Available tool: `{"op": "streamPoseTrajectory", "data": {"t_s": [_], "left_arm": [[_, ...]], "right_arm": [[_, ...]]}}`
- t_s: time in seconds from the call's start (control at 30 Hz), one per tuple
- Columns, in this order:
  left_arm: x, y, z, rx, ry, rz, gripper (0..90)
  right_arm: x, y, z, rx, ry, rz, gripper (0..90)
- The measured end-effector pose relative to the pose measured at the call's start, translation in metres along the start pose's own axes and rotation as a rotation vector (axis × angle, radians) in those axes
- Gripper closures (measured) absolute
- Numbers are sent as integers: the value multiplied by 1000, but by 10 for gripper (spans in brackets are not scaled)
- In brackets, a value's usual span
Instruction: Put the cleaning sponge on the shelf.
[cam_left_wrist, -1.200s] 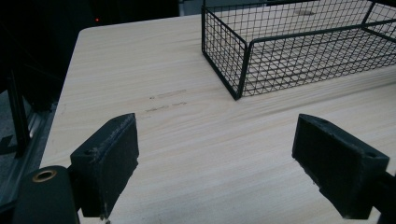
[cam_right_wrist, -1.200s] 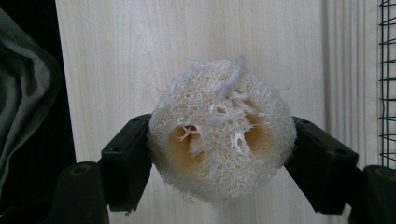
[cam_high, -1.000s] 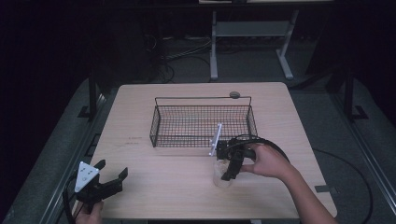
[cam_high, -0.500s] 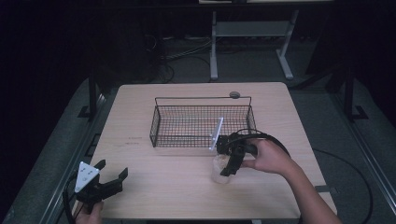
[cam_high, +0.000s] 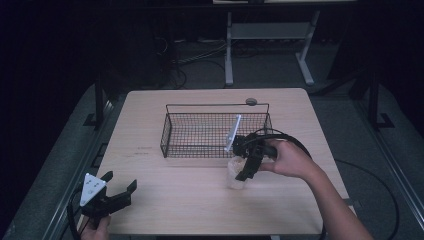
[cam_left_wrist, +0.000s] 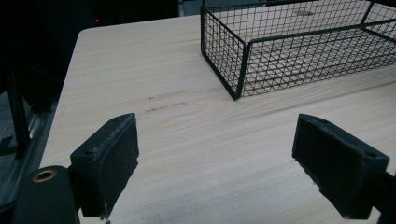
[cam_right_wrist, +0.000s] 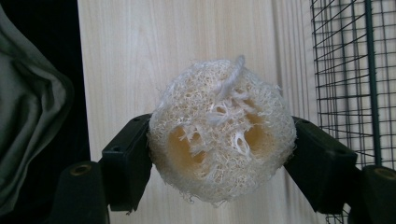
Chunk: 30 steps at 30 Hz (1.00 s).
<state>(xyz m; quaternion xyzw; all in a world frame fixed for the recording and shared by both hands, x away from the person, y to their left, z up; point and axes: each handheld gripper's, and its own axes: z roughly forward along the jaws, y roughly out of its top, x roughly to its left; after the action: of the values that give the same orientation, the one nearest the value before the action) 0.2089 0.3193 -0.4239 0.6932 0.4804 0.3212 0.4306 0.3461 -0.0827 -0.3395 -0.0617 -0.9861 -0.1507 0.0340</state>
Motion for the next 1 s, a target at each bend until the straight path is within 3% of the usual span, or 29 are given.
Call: {"op": "streamPoseTrajectory", "data": {"t_s": [0.37, 1.0], "left_arm": [[0, 0, 0, -2, -1, 2, 138], [0, 0, 0, -1, -2, 2, 138]], "right_arm": [[-11, 6, -14, -17, 0, 9, 272], [-27, 18, -35, 0, -18, 21, 272]]}}
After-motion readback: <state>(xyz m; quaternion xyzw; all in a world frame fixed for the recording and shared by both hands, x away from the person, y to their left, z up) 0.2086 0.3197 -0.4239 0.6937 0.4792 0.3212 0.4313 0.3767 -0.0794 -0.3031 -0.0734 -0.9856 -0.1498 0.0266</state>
